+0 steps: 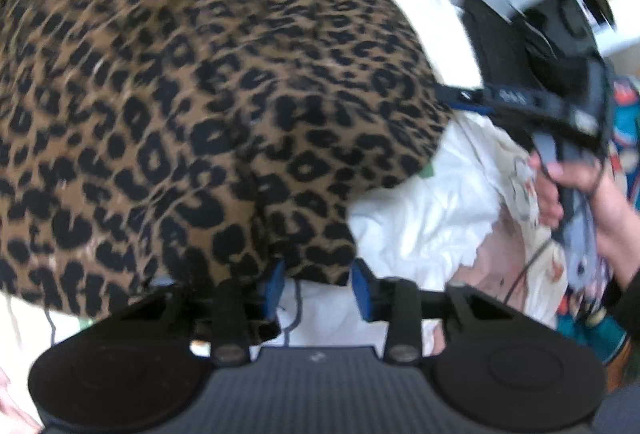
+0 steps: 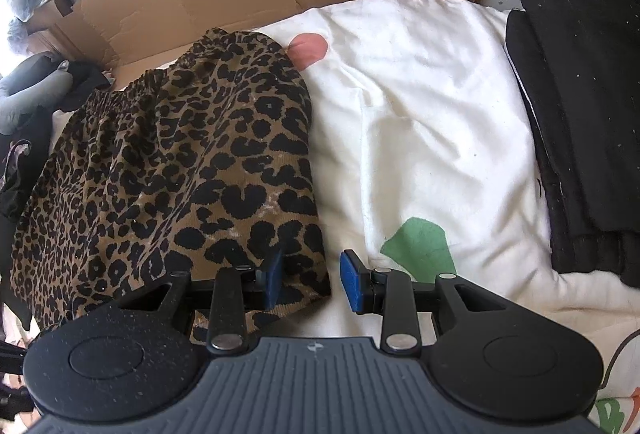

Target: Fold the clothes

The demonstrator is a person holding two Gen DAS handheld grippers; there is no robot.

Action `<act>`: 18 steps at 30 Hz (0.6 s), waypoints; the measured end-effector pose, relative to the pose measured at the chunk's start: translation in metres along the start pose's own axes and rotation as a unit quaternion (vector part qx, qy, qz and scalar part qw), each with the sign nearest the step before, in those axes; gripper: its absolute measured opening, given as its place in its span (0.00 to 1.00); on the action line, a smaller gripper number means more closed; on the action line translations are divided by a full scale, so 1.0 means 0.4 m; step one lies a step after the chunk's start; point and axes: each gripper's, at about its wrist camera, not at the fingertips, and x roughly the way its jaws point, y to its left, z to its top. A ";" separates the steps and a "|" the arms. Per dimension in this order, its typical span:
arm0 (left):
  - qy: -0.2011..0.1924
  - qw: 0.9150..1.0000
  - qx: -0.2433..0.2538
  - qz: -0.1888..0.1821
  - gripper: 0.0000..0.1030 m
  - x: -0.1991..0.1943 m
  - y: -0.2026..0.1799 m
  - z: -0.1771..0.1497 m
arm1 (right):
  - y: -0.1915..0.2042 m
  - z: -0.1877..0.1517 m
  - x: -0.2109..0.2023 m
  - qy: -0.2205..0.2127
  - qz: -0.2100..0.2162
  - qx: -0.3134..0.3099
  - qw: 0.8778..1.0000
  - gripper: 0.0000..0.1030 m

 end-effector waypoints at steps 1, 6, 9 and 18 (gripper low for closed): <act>0.000 1.000 -0.012 0.007 0.35 0.002 0.010 0.001 | 0.001 -0.001 0.001 0.002 0.000 -0.001 1.000 0.37; -0.004 1.000 0.014 0.021 0.44 0.009 -0.015 0.003 | 0.001 -0.005 0.009 0.006 0.000 0.001 1.000 0.37; 0.008 0.999 0.028 0.025 0.54 0.033 -0.042 0.002 | 0.001 -0.004 0.014 0.007 0.001 0.004 1.000 0.37; 0.011 0.999 0.014 0.039 0.18 0.049 -0.021 -0.008 | 0.013 0.003 0.019 0.000 0.012 0.002 1.000 0.37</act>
